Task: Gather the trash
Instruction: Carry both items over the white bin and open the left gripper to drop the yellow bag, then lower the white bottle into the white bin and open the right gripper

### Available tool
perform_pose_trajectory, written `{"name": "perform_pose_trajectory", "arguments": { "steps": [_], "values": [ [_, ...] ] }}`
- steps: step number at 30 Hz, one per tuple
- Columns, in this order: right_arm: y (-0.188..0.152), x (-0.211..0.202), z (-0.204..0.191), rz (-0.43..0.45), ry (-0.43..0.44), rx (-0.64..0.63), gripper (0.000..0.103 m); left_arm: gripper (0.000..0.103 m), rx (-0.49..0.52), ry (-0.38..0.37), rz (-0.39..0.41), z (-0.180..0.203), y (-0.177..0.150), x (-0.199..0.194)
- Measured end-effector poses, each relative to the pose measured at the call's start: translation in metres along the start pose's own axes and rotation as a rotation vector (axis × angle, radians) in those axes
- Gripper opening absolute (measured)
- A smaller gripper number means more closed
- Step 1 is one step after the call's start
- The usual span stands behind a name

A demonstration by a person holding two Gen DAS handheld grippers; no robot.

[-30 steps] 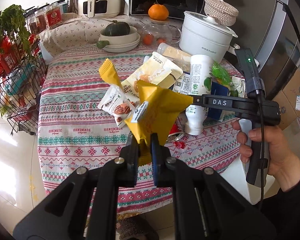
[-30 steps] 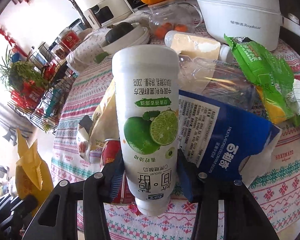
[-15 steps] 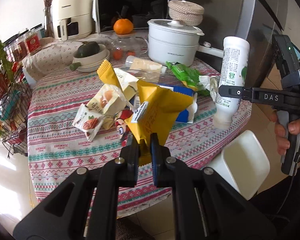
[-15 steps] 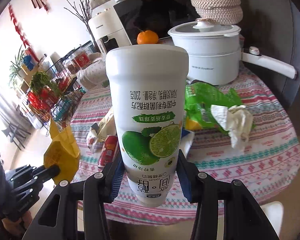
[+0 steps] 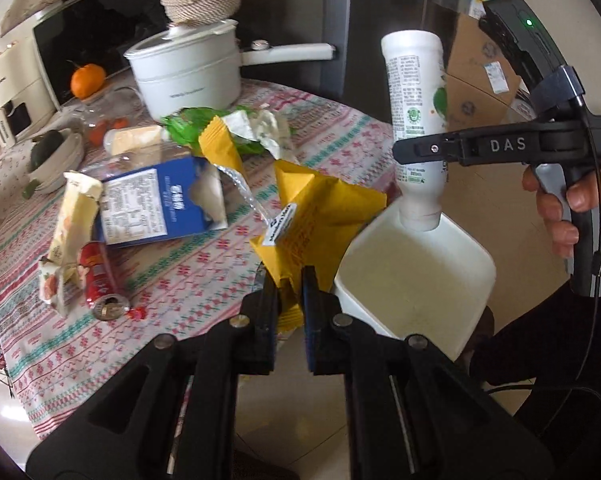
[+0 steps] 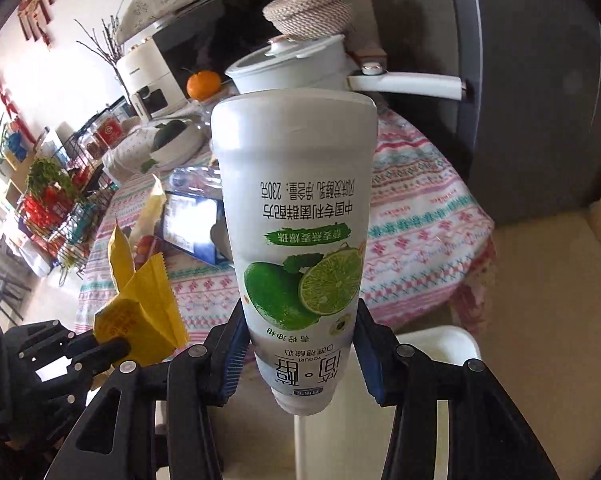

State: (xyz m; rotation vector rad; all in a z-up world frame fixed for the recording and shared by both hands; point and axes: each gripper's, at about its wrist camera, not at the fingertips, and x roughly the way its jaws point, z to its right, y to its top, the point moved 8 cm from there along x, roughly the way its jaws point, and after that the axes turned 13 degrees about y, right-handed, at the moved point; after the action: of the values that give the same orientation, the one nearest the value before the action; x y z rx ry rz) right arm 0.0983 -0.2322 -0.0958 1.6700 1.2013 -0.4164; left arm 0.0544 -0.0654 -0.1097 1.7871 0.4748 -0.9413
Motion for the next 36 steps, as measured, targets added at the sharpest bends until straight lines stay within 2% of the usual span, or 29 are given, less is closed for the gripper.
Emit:
{"name": "perform_pose_trajectory", "arguments": {
  "steps": [5, 8, 13, 15, 16, 18, 20, 22, 25, 32, 36],
  "values": [
    [-0.036, -0.003, 0.042, -0.054, -0.049, 0.056, 0.05, 0.012, 0.115, -0.077, -0.093, 0.058, -0.016, 0.028],
    [-0.054, -0.006, 0.061, -0.075, -0.076, 0.073, 0.05, 0.012, 0.141, -0.11, -0.148, 0.081, -0.023, 0.047],
    [-0.077, -0.01, 0.09, -0.107, -0.109, 0.109, 0.05, 0.013, 0.189, -0.118, -0.182, 0.11, -0.03, 0.071],
    [-0.083, -0.011, 0.1, -0.117, -0.119, 0.123, 0.05, 0.017, 0.187, -0.127, -0.181, 0.118, -0.031, 0.076],
    [-0.087, -0.011, 0.105, -0.122, -0.124, 0.132, 0.05, 0.024, 0.186, -0.127, -0.177, 0.12, -0.03, 0.077],
    [-0.092, -0.012, 0.112, -0.13, -0.13, 0.146, 0.05, 0.031, 0.193, -0.12, -0.169, 0.124, -0.028, 0.079],
    [-0.095, -0.01, 0.115, -0.14, -0.136, 0.162, 0.05, 0.051, 0.196, -0.114, -0.161, 0.124, -0.025, 0.079],
    [-0.099, -0.009, 0.119, -0.152, -0.141, 0.173, 0.05, 0.06, 0.188, -0.107, -0.146, 0.123, -0.021, 0.075],
    [-0.104, -0.006, 0.122, -0.177, -0.153, 0.185, 0.05, 0.063, 0.17, -0.103, -0.137, 0.115, -0.017, 0.066],
    [-0.123, 0.026, 0.125, -0.299, -0.175, 0.192, 0.05, 0.08, 0.069, -0.04, -0.138, 0.069, -0.013, 0.061],
    [-0.136, 0.044, 0.13, -0.363, -0.187, 0.21, 0.05, 0.082, 0.018, 0.004, -0.129, 0.041, -0.016, 0.059]
  ]
}}
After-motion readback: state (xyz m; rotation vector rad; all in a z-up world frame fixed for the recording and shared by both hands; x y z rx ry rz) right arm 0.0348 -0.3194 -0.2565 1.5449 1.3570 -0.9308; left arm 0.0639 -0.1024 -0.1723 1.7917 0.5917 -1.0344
